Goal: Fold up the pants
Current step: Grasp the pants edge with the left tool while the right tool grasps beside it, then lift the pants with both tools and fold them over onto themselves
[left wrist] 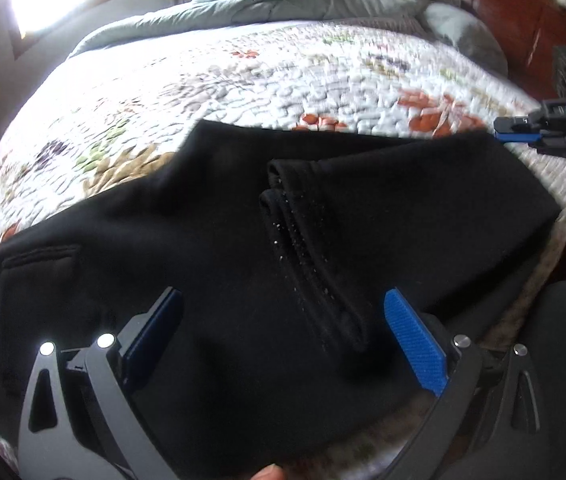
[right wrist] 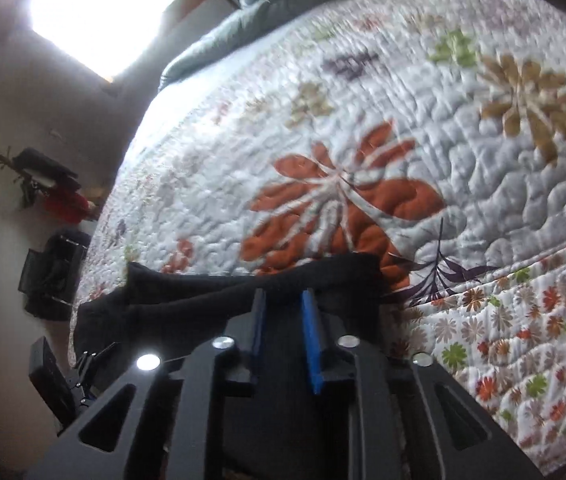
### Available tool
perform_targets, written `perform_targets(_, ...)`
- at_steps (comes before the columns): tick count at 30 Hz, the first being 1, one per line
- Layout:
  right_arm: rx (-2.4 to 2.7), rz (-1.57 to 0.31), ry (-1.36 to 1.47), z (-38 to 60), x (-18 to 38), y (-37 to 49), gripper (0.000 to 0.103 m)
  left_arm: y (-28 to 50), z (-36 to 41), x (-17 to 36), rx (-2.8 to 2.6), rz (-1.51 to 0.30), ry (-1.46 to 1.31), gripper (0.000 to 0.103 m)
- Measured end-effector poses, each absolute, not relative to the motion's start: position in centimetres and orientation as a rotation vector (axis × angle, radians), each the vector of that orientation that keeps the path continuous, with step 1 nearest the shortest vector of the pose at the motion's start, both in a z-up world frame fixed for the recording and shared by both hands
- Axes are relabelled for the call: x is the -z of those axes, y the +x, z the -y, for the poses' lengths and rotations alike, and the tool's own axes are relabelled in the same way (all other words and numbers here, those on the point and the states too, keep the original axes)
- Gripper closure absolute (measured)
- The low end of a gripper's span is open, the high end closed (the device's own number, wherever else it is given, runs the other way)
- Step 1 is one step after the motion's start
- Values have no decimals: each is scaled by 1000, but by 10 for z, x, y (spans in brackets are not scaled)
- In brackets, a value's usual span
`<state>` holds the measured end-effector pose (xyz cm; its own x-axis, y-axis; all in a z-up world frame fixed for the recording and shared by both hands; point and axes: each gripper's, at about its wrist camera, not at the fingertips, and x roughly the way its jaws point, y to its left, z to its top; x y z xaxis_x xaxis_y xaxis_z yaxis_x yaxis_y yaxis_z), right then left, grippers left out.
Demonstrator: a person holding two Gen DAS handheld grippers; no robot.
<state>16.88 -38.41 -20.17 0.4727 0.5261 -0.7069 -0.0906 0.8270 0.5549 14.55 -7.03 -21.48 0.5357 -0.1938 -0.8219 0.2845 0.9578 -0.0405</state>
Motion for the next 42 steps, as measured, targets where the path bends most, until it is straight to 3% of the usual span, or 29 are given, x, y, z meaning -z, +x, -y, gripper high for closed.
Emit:
perform_targets(1,-427,-1013,456,376,192,165,78,139,61,205,288,-961,50,3)
perform_targets(3,-502,-1019,369,349,172,159,62,124,34,189,282,-957,-89,3)
perform_targets(8,-707,-1079,168,266,131,169,35,82,-65,178,131,-953,-499,3)
perform_targets(9,-762,-1092,130,242,122,175,34,71,-88,180,63,-945,-580,3)
perform_targets(13,-944,-1132,22,153,93,201,32,40,-158,197,-84,-879,-895,3)
perform_targets(20,-1187,-1252,-173,-2,87,235,22,35,-199,216,-84,-807,-1043,3)
perform_targets(30,-1349,-1471,-473,-161,166,261,20,45,-216,251,-17,-776,-1233,3)
perform_targets(42,-1454,-1629,-625,-227,225,270,19,63,-215,257,10,-739,-1250,3)
